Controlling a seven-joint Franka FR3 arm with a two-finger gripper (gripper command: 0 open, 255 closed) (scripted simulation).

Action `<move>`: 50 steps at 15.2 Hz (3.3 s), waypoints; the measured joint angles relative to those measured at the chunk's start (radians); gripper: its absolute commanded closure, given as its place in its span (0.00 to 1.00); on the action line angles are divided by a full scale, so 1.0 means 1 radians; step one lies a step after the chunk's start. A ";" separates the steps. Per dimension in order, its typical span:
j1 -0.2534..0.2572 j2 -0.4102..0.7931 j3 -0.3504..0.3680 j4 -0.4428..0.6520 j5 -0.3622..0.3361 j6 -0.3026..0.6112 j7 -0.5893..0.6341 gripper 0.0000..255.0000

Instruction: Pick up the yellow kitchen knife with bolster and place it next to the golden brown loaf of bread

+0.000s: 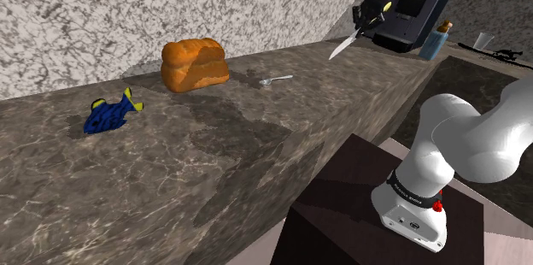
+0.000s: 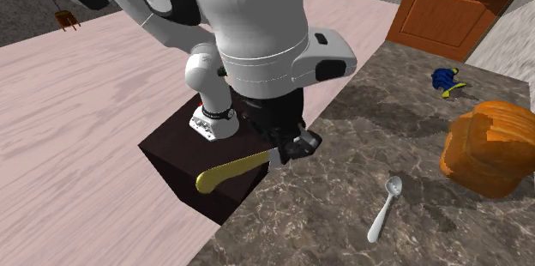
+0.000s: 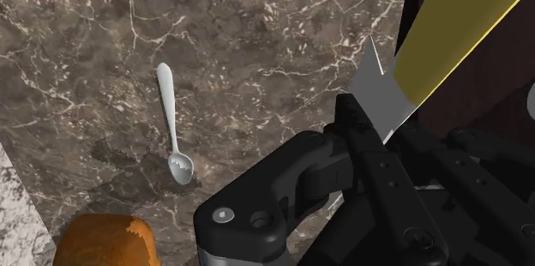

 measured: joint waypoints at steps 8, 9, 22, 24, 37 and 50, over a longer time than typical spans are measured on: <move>0.062 0.056 0.121 -0.038 0.068 0.050 0.169 1.00; 0.072 0.067 0.129 -0.040 0.076 0.059 0.184 1.00; 0.234 0.311 0.223 0.065 0.231 0.147 0.376 1.00; 0.255 0.356 0.231 0.093 0.258 0.155 0.395 1.00; 0.345 0.742 0.278 0.443 0.480 0.123 0.480 1.00; 0.320 1.024 0.328 0.716 0.617 0.096 0.523 1.00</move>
